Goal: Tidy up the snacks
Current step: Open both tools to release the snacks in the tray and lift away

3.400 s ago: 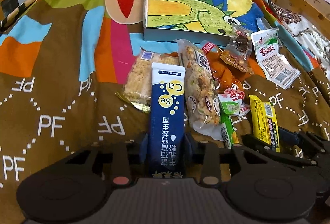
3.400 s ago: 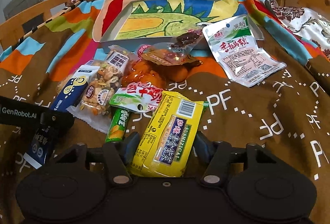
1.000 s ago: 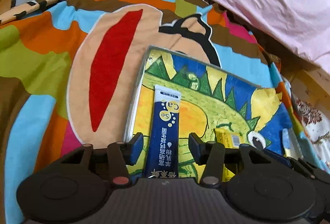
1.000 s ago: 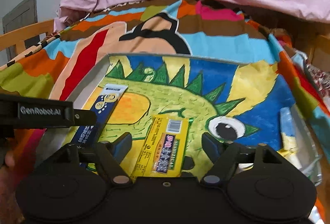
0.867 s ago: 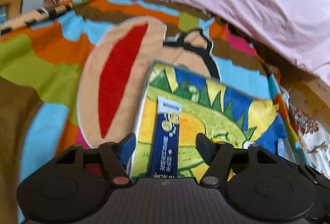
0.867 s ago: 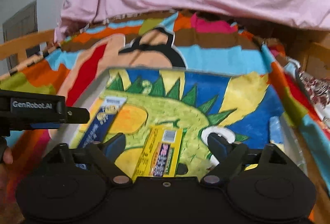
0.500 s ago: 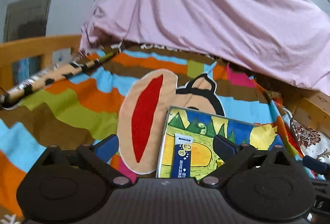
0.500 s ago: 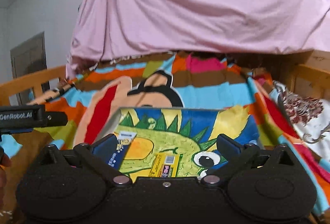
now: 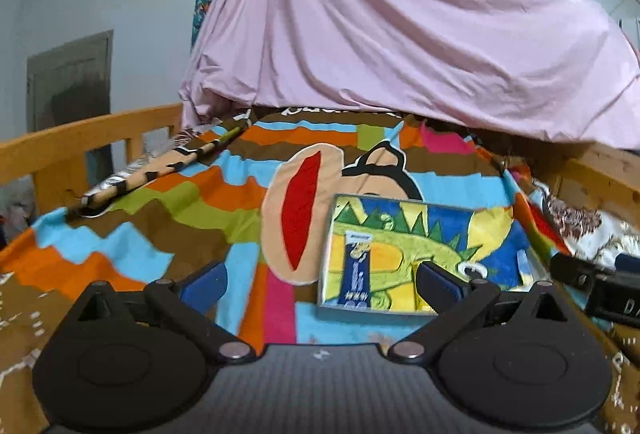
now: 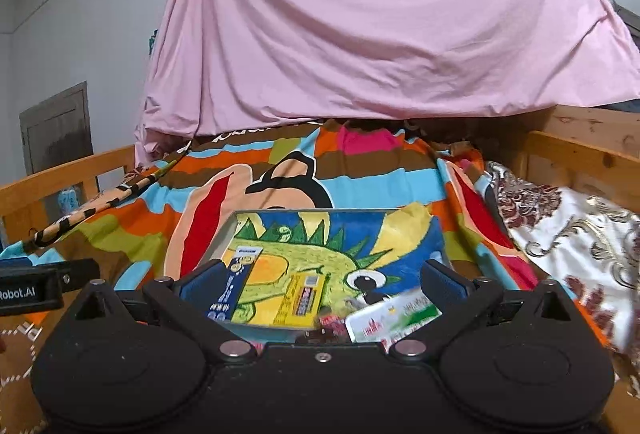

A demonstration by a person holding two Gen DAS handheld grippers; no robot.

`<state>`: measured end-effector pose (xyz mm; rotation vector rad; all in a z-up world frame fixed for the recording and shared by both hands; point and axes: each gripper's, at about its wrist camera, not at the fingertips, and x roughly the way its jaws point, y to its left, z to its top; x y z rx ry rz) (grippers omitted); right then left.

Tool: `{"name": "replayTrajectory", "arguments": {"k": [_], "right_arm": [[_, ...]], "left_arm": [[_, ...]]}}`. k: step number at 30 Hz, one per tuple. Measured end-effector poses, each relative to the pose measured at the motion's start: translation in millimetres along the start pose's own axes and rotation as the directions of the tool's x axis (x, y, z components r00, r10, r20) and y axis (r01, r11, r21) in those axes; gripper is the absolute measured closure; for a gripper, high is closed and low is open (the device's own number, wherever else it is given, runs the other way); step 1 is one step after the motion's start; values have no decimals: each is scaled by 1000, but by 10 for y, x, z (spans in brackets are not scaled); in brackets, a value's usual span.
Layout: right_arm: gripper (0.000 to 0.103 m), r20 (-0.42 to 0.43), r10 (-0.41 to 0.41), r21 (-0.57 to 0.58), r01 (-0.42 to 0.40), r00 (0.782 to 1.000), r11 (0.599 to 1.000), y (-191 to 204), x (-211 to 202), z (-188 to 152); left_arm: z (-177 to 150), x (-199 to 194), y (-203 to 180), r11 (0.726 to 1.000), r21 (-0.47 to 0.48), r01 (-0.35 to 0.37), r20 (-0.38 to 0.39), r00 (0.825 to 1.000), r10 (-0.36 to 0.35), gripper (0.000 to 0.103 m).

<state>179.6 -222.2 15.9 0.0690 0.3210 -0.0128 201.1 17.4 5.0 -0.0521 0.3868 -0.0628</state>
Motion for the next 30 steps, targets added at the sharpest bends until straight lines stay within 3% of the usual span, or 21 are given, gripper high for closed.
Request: {"name": "replayTrajectory", "arguments": {"k": [11,19,30], "right_arm": [[1,22,16,-41,-15,1000,999,12,-722,-163],[1,-93,-5,-118,-6,996,993,83,-950,-392],[1,-146,14,-168,-39,989,985,161,-1148,-538]], "left_arm": [[-238,-710,-3,1000,16,19,7,1000,-19,0],[-423,-886,-28,998,64,8,-102,995,-1,0],[-517,-1051,-186,988,156,-4,-131,991,24,0]]}}
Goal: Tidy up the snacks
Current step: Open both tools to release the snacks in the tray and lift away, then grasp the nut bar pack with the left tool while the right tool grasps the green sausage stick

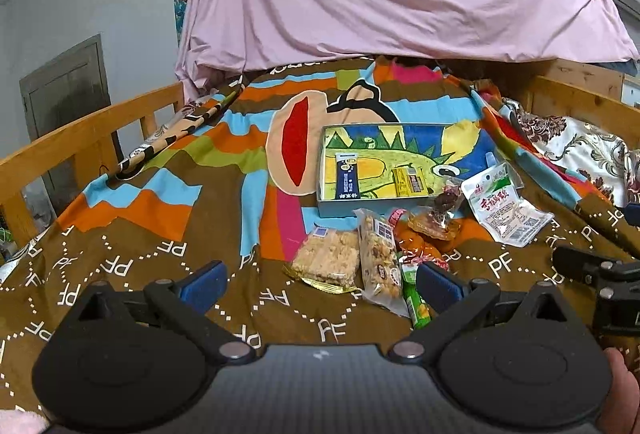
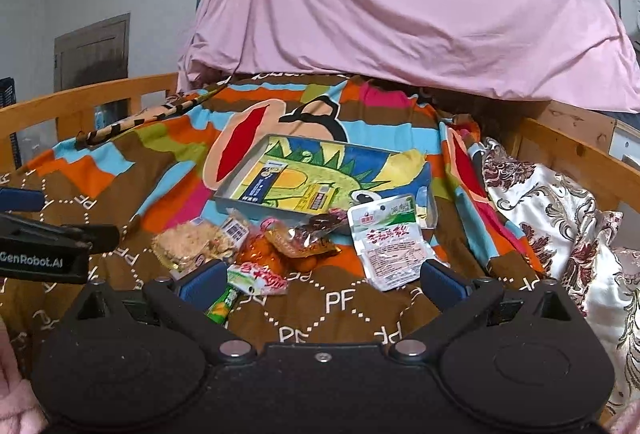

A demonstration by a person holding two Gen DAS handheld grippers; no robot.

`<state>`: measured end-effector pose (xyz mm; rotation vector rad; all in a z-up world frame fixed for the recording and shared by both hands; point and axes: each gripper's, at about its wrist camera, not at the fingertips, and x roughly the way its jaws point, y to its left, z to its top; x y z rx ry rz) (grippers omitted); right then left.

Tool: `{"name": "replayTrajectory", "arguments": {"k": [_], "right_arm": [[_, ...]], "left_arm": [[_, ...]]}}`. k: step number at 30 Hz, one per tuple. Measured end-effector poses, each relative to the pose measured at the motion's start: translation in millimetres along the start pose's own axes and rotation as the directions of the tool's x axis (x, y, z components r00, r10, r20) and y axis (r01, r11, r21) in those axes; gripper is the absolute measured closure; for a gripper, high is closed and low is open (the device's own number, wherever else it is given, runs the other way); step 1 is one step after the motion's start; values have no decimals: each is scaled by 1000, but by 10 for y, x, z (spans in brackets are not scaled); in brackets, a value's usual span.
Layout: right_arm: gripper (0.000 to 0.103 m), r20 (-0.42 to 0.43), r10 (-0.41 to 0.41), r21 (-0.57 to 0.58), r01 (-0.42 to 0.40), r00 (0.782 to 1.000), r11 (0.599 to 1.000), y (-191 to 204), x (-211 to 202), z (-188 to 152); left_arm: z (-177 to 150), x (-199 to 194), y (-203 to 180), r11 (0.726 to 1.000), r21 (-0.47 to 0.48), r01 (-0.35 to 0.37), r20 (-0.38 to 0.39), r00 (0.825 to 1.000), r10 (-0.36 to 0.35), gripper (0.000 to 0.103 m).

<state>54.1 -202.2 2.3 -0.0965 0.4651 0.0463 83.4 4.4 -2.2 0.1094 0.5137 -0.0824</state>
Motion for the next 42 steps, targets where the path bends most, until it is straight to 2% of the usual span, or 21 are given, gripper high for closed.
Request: {"name": "replayTrajectory", "arguments": {"k": [10,18,27,31,36,39,42], "right_arm": [[1,-51,-9,-22,8,999,1000,62,99,-25],[1,-107,-7,5,7,994,1000,89,285,-63],[1,-169,16,19,-13,986,1000,227,647,-131],[1,-197,8,-22,-13,980,1000,399,891,-169],[1,-221,14,-68,-29,975,997,643,1171,-220],[1,-237,14,-102,-39,971,994,772,1322,-275],[1,-254,-26,-171,-19,967,985,884,1443,-351]], "left_arm": [[74,212,14,1000,10,27,-98,995,-26,0],[228,574,-28,987,128,93,-158,985,-72,0],[241,1061,-31,953,243,179,-220,967,-125,0],[241,1223,-70,935,264,237,-222,958,-180,1],[194,1437,-137,923,277,268,-245,948,-202,2],[150,1545,-196,905,314,288,-263,942,-209,8],[97,1626,-260,878,362,312,-288,934,-213,11]]}}
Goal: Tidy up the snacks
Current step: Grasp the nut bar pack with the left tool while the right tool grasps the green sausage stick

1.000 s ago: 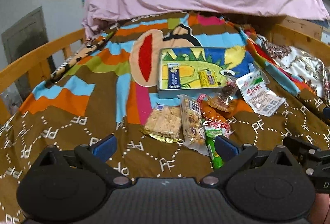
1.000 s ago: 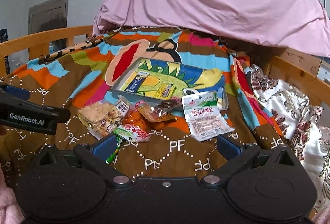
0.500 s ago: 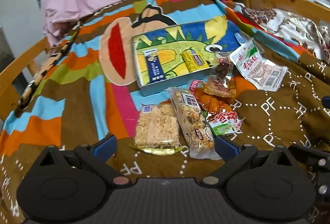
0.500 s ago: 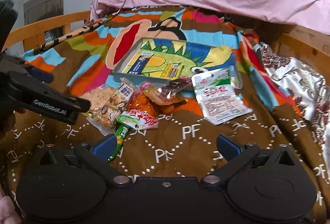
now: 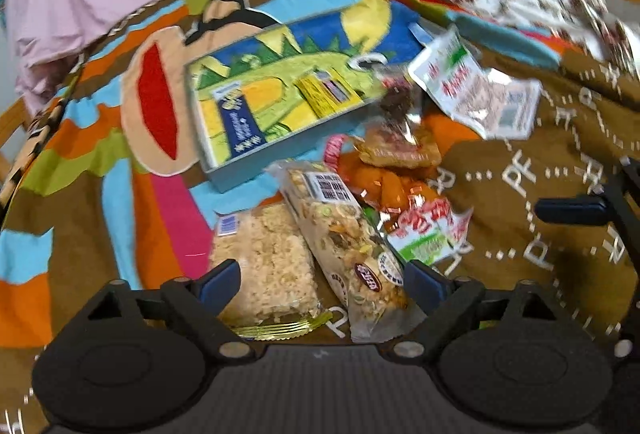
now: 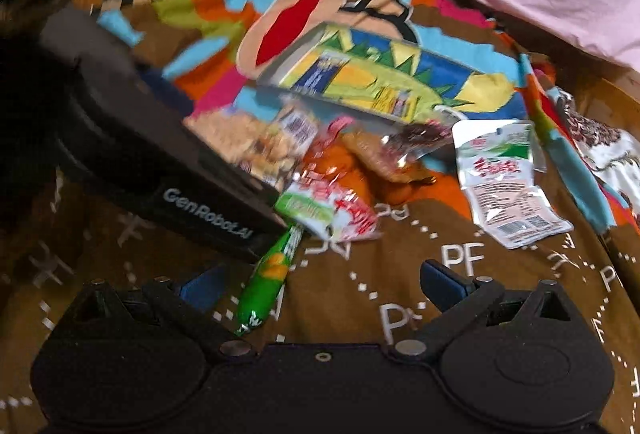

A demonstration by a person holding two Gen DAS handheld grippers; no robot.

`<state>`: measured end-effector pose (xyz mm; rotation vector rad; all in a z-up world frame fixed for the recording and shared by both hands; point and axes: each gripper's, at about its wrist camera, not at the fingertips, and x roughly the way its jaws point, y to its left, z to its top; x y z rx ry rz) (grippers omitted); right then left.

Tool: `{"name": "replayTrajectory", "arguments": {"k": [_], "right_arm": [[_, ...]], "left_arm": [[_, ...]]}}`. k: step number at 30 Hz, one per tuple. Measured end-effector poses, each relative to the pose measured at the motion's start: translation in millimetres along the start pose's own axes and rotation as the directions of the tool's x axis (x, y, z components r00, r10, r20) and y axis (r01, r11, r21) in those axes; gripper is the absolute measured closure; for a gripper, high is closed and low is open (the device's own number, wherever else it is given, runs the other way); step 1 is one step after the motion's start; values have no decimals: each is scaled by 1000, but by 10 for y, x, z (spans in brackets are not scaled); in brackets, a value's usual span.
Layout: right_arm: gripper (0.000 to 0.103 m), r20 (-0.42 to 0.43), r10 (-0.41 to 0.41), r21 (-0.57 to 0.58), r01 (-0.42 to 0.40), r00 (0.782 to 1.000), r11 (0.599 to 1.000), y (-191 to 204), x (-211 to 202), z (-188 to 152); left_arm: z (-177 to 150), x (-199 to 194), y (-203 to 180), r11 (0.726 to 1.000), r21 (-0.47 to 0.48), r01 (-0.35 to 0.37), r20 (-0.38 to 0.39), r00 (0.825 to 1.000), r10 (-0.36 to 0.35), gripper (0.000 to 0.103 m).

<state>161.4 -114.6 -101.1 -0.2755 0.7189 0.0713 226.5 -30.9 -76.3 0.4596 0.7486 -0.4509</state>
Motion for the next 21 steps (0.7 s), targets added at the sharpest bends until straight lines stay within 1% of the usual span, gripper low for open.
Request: {"name": "replayTrajectory", "arguments": {"k": [4,6,8,10,11,13,14,16,17,19,21], "right_arm": [[1,11,-28,-16,28,1000,999,28,72,-22],[1,12,-47,-21,47,999,999,17,82,-30],[1,17,-106,-44,107,994,993,1,91,-40],[1,12,-147,-43,148,989,988,-52,108,-49],[1,9,-153,-27,153,988,988,-96,108,-51],[1,9,-168,-3,168,986,986,-144,101,-61],[2,14,-169,-2,169,986,986,-150,92,-62],[11,26,-145,-1,145,989,989,-140,66,-65],[13,31,-131,-14,131,991,991,-122,68,-66],[22,42,-118,-42,119,992,992,-67,82,-59],[26,52,-86,-28,88,995,996,-58,90,-47]], "left_arm": [[-6,81,0,1000,5,28,2,1000,-28,11],[-1,114,20,999,-10,48,4,999,-48,14],[-2,140,52,995,-37,89,-1,996,-89,24],[-3,136,94,991,-64,116,-6,993,-116,28],[-3,120,107,991,-67,116,-7,993,-117,31],[-1,93,127,992,-66,108,-9,994,-109,34],[-3,82,138,992,-71,101,-9,995,-102,34],[-2,86,161,992,-84,99,-11,995,-100,34],[4,94,166,991,-90,99,-11,995,-101,31],[19,130,149,993,-87,83,-7,996,-84,28],[45,180,121,994,-83,67,-3,998,-68,27]]}}
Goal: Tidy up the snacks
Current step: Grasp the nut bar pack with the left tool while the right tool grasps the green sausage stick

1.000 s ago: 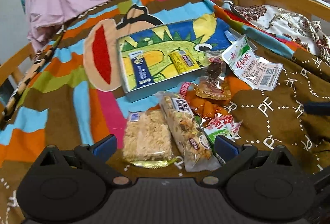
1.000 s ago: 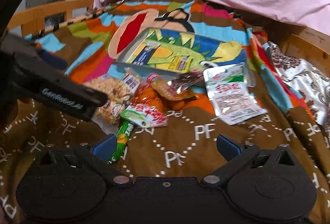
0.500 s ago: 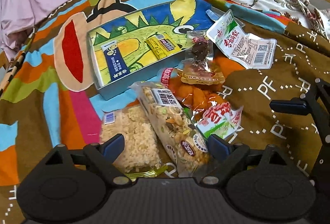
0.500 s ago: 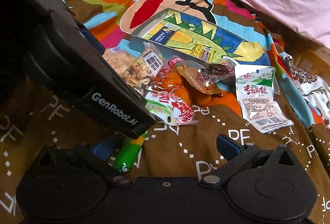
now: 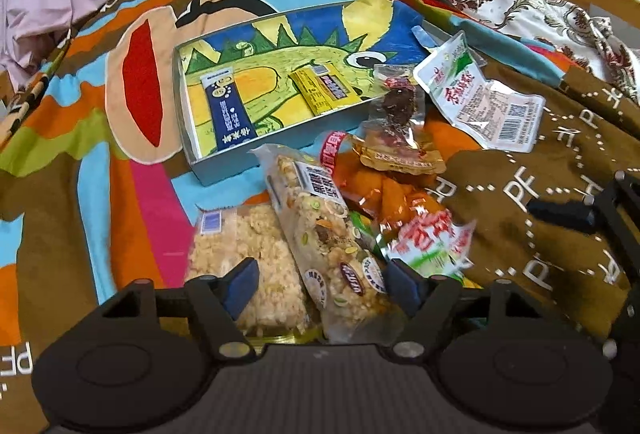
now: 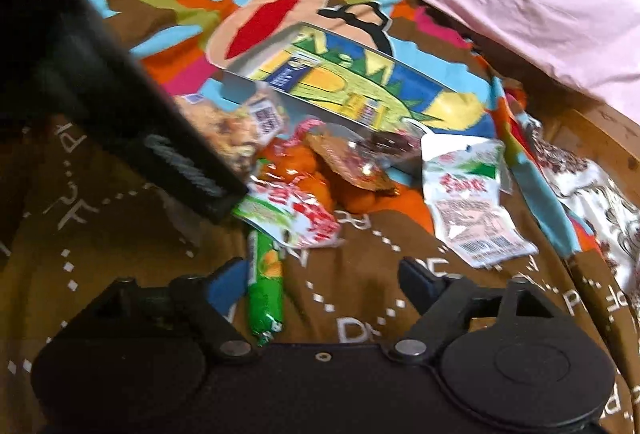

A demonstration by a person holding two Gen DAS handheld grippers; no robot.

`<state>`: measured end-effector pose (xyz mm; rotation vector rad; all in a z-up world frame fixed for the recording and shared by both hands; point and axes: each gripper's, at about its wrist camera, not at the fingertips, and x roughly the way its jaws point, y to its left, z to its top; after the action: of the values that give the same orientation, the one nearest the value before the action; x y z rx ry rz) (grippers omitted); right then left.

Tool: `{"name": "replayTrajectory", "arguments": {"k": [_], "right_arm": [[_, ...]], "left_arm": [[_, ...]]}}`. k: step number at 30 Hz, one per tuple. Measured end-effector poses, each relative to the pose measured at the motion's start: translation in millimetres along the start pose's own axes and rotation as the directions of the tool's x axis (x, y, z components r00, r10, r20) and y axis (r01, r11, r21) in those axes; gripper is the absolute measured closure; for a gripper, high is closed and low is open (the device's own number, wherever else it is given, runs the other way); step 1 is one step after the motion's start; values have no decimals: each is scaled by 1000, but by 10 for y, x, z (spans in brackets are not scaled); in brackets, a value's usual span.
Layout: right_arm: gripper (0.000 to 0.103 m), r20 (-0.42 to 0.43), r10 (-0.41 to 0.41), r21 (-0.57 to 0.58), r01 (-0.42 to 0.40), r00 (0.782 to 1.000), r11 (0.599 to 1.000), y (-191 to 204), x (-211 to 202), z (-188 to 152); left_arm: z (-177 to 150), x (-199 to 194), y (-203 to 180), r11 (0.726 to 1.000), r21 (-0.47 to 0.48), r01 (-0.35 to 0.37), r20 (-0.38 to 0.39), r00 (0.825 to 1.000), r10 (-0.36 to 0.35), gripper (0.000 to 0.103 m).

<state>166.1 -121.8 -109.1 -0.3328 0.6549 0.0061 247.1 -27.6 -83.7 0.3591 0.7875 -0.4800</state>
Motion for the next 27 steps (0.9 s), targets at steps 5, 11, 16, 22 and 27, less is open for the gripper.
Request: {"name": "replayTrajectory", "arguments": {"k": [5,11,16,22,27], "right_arm": [[44,-1,72,64,-72,997,995,-36,59,28],[70,-13,133,84,-131,991,988,1,5,32],[82,-40,173,126,-167,984,978,-84,-94,27],[84,-86,226,129,-214,970,968,-164,-334,-62],[76,-71,242,141,-230,968,963,-141,-300,-54]], "left_arm": [[99,142,-10,999,-27,-26,23,999,27,31],[56,94,-77,999,2,-32,27,999,32,47],[28,-24,3,998,-60,-18,-4,1000,18,48],[-112,-269,133,987,-159,33,-68,997,-44,57],[-109,-242,137,988,-156,16,-74,997,-27,54]]}}
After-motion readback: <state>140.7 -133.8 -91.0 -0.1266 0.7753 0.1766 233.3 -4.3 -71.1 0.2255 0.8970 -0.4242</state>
